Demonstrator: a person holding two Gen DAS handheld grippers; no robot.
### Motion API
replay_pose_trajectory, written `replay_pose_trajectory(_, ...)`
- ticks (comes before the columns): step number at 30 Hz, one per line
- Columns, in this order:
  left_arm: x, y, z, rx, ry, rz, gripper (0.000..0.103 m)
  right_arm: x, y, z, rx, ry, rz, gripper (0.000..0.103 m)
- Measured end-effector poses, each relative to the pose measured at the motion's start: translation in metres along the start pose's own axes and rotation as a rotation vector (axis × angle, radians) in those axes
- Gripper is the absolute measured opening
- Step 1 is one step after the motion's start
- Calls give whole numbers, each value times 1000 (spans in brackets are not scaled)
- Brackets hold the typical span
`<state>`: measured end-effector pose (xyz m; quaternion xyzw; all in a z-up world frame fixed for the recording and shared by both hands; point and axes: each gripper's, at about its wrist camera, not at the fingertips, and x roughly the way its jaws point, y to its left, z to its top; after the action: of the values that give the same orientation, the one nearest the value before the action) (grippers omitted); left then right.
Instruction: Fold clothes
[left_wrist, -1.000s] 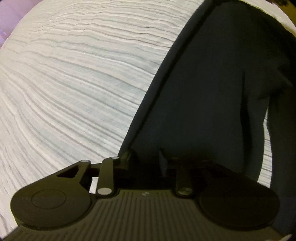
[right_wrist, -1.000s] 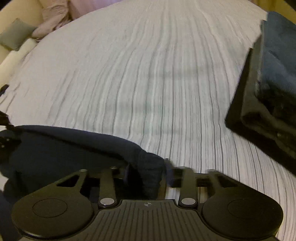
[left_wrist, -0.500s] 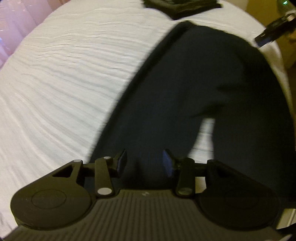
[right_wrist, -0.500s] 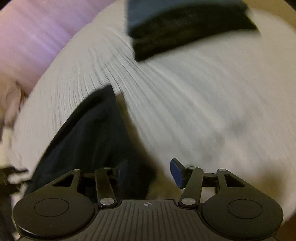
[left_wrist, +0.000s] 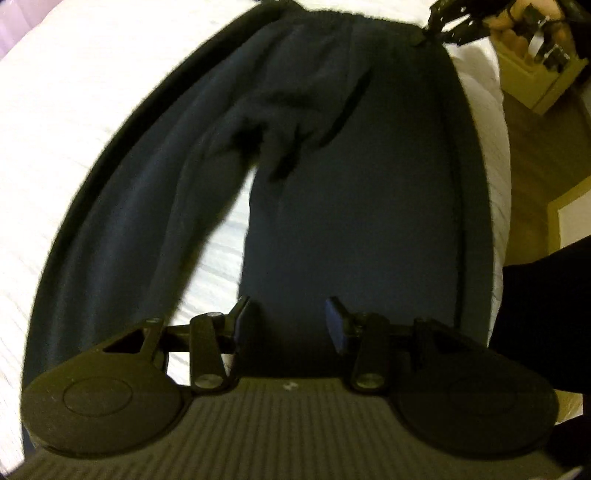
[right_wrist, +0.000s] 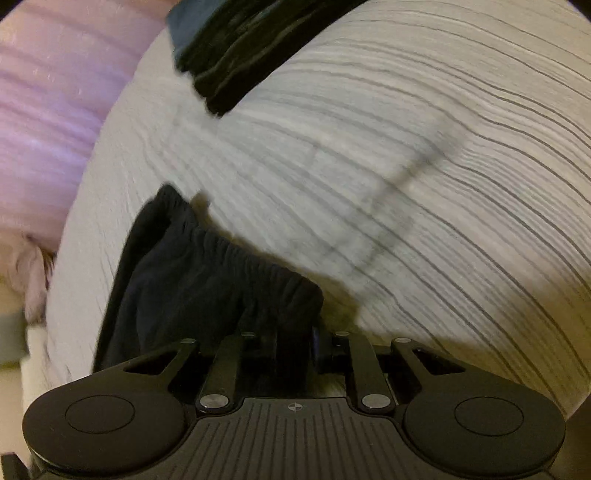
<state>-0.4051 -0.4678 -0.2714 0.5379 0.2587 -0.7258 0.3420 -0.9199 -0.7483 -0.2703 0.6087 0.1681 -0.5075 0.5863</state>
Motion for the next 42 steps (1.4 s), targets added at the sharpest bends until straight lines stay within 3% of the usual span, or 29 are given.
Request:
replay_pose_trajectory(1,0,-2,-5,-15,3,6,39,0,6,0,-12,-3,-13,27)
replay_pose_trajectory(2,0,-4,-9,-31,5,11,39,-4,13,-1,-40,-22,-46,45)
replay_pose_trajectory(4,-4,-9,-18,-63,1,20,39,-20,31,-12,-134,-89,-100,53)
replay_pose_trajectory(6,-10,-13,-27,-97,-6,29,43,-33,51,-25,-237,-137,-134,53)
replay_pose_trajectory(8,-13,-16,-41,-134,1,40,44,-36,77,-43,-340,-129,-102,53)
replay_pose_trajectory(14,-27,-16,-108,-237,43,85,44,2,150,-116,-586,75,50,53)
replay_pose_trajectory(16,-36,-14,-134,-236,64,124,44,23,161,-139,-579,180,72,53)
replay_pose_trajectory(20,-60,-9,-187,-266,89,210,44,44,178,-184,-619,282,-45,53)
replay_pose_trajectory(24,-92,-1,-241,-374,98,289,57,34,198,-219,-650,249,-118,58)
replay_pose_trajectory(26,-107,1,-267,-417,97,319,63,26,208,-235,-635,202,-145,81)
replay_pose_trajectory(31,-138,7,-320,-517,81,348,70,1,234,-278,-589,116,-181,81)
replay_pose_trajectory(37,-166,17,-340,-620,48,379,76,-24,262,-324,-566,100,-182,82)
replay_pose_trajectory(42,-173,20,-343,-663,28,386,77,-41,275,-330,-652,93,-202,82)
